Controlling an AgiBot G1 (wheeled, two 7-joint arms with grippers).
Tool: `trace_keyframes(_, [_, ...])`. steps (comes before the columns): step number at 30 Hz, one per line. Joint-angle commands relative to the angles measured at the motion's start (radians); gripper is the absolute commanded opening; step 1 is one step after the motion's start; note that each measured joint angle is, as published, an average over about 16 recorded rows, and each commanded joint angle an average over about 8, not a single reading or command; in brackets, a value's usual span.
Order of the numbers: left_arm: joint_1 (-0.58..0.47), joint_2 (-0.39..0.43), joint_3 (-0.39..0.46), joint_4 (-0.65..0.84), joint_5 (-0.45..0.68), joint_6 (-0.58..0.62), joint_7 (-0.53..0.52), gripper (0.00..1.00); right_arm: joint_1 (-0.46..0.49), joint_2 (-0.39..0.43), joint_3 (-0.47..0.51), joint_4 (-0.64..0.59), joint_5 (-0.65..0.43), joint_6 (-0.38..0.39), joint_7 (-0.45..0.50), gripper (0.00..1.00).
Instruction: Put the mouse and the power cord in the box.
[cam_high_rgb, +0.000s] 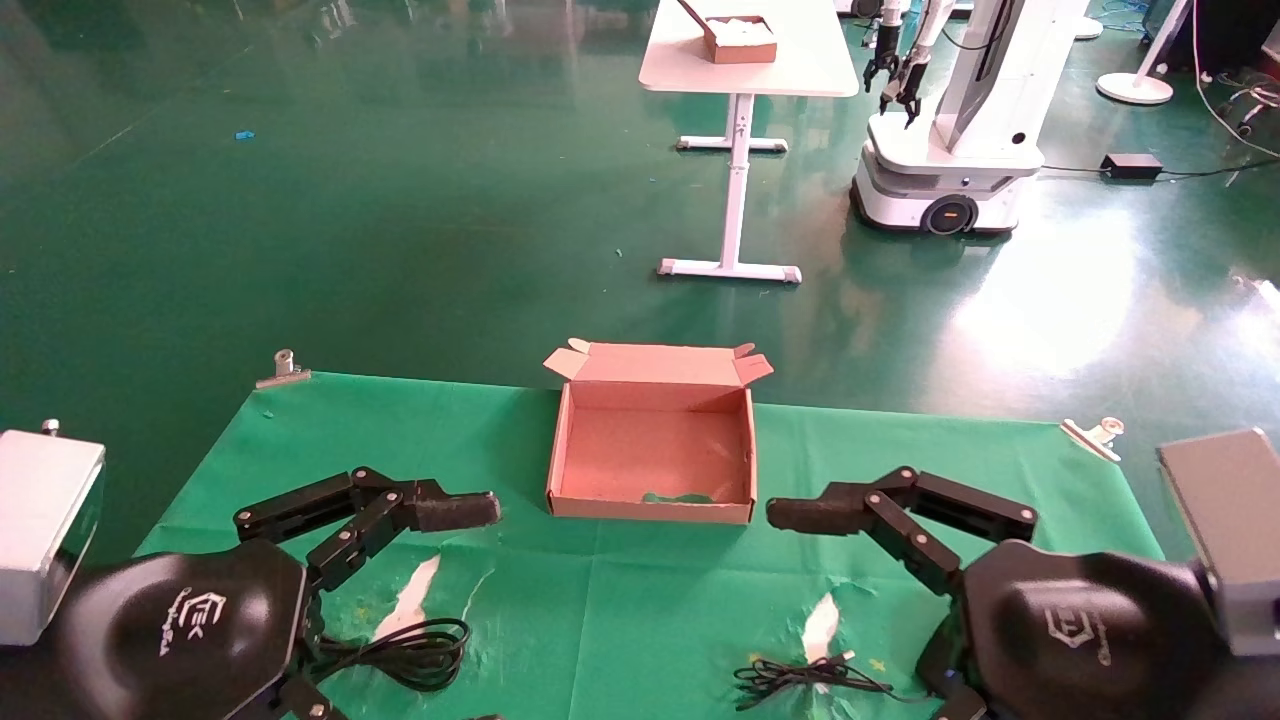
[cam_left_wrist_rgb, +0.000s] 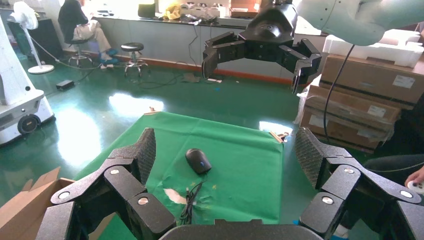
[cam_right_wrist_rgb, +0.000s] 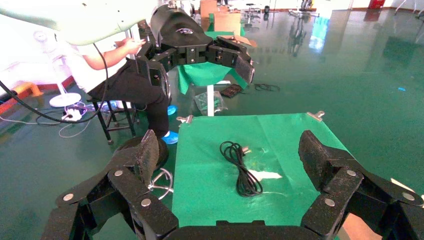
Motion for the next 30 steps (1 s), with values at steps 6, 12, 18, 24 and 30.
trace_keyframes(6, [0.000,0.000,0.000,0.000,0.000,0.000,0.000,1.00,0.000,0.000,0.000,0.000,0.000,0.000,0.000,1.00])
trace_keyframes(12, [0.000,0.000,0.000,0.000,0.000,0.000,0.000,1.00,0.000,0.000,0.000,0.000,0.000,0.000,0.000,1.00])
trace_keyframes(18, [0.000,0.000,0.000,0.000,0.000,0.000,0.000,1.00,0.000,0.000,0.000,0.000,0.000,0.000,0.000,1.00])
trace_keyframes(24, [0.000,0.000,0.000,0.000,0.000,0.000,0.000,1.00,-0.002,0.001,-0.001,-0.001,-0.002,0.000,0.001,1.00])
trace_keyframes(30, [-0.001,-0.017,0.034,-0.007,0.080,-0.012,-0.024,1.00,-0.016,0.015,-0.026,-0.007,-0.061,0.009,0.005,1.00])
